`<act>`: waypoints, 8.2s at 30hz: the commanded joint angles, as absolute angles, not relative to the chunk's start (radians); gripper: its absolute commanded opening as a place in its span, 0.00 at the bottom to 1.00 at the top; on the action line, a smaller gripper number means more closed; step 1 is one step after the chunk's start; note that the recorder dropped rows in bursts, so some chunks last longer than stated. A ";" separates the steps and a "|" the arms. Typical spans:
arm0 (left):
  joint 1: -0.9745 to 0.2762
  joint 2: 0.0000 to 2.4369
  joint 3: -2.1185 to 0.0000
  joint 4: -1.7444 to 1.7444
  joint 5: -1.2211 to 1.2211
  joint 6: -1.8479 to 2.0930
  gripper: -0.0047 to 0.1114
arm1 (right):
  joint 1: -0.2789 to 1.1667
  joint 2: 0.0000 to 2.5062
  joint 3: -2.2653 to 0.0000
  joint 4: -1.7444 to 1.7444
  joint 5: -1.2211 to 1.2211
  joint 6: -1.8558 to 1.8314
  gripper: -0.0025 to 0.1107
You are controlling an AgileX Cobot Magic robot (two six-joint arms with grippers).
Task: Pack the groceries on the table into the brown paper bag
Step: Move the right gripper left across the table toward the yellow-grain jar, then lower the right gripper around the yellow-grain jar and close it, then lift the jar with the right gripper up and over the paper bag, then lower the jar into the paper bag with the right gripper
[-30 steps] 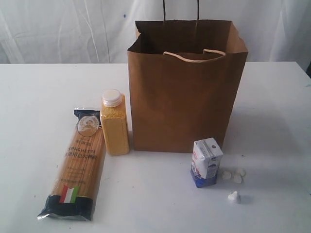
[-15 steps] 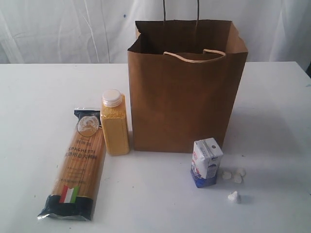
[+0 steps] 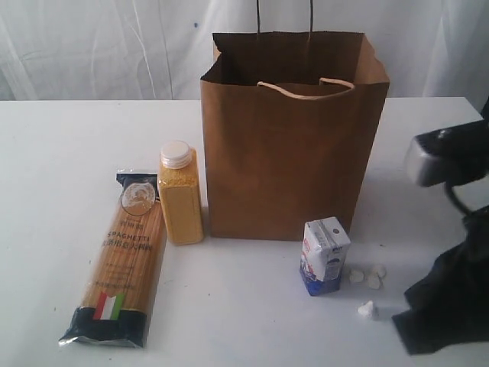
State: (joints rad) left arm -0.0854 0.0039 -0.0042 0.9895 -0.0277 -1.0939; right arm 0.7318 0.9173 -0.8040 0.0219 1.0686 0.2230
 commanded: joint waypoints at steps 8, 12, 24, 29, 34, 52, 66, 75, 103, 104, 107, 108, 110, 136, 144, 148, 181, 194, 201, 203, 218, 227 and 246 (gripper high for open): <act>-0.093 0.000 0.000 1.002 -0.033 -1.091 0.04 | 1.216 1.462 -0.957 -0.224 0.732 0.467 0.02; -0.093 0.000 0.000 1.002 -0.033 -1.091 0.04 | 1.225 1.576 -1.033 -0.221 0.455 0.467 0.02; -0.093 0.000 0.000 1.002 -0.033 -1.091 0.04 | 1.179 1.620 -1.048 -0.394 0.253 0.467 0.27; -0.093 0.000 0.000 1.002 -0.033 -1.091 0.04 | 1.175 1.620 -1.048 -0.394 0.253 0.467 0.66; -0.093 0.000 0.000 1.002 -0.033 -1.091 0.04 | 1.159 1.620 -1.046 -0.404 0.275 0.543 0.71; -0.093 0.000 0.000 1.002 -0.033 -1.091 0.04 | 1.055 1.804 -1.236 -0.840 0.442 1.104 0.71; -0.093 0.000 0.000 1.002 -0.033 -1.091 0.04 | 1.055 1.865 -1.236 -1.234 0.470 1.580 0.71; -0.093 0.000 0.000 1.002 -0.033 -1.091 0.04 | 1.055 1.925 -1.250 -1.342 0.519 1.599 0.71; -0.093 0.000 0.000 1.002 -0.034 -1.091 0.04 | 1.011 1.866 -1.506 -1.299 0.381 1.485 0.71; -0.093 0.000 0.000 1.002 -0.034 -1.091 0.04 | 1.001 1.866 -1.529 -1.211 0.382 1.389 0.71; -0.093 0.000 0.000 1.002 -0.034 -1.091 0.04 | 0.945 1.893 -1.617 -0.838 0.467 1.011 0.71; -0.093 0.000 0.000 1.002 -0.034 -1.091 0.04 | 0.933 1.900 -1.660 -0.612 0.528 0.749 0.71; -0.093 0.000 0.000 1.002 -0.034 -1.091 0.04 | 0.933 1.907 -1.723 -0.346 0.635 0.406 0.71; -0.093 0.000 0.000 1.002 -0.032 -1.091 0.04 | 0.888 2.104 -1.794 -0.524 0.677 0.477 0.71; -0.093 0.000 0.000 1.002 -0.032 -1.091 0.04 | 0.885 2.124 -1.794 -0.451 0.669 0.474 0.70; -0.093 0.000 0.000 1.002 -0.032 -1.091 0.04 | 0.883 2.134 -1.794 -0.421 0.684 0.471 0.55; -0.093 0.000 0.000 1.002 -0.032 -1.091 0.04 | 0.889 1.940 -1.794 -0.387 0.748 0.426 0.02; -0.093 0.000 0.000 1.002 -0.032 -1.091 0.04 | 0.889 1.663 -1.794 0.302 0.963 -0.155 0.02; -0.093 0.000 0.000 1.002 -0.032 -1.091 0.04 | 0.889 1.480 -1.794 0.262 0.982 -0.174 0.02; -0.093 0.000 0.000 1.002 -0.032 -1.091 0.04 | 0.889 1.426 -1.794 0.196 1.004 -0.174 0.02; -0.093 0.000 0.000 1.002 -0.032 -1.091 0.04 | 0.885 1.234 -1.789 -0.461 0.960 0.000 0.02; -0.093 0.000 0.000 1.002 -0.032 -1.091 0.04 | 0.794 1.258 -1.649 -0.518 0.709 0.123 0.02; -0.093 0.000 0.000 1.002 -0.032 -1.091 0.04 | 0.399 1.310 -1.406 -0.140 0.447 0.404 0.02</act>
State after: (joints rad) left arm -0.0854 0.0039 -0.0042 0.9916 -0.0277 -1.0905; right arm 0.4326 1.3120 -1.4014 -0.2610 0.5352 0.4768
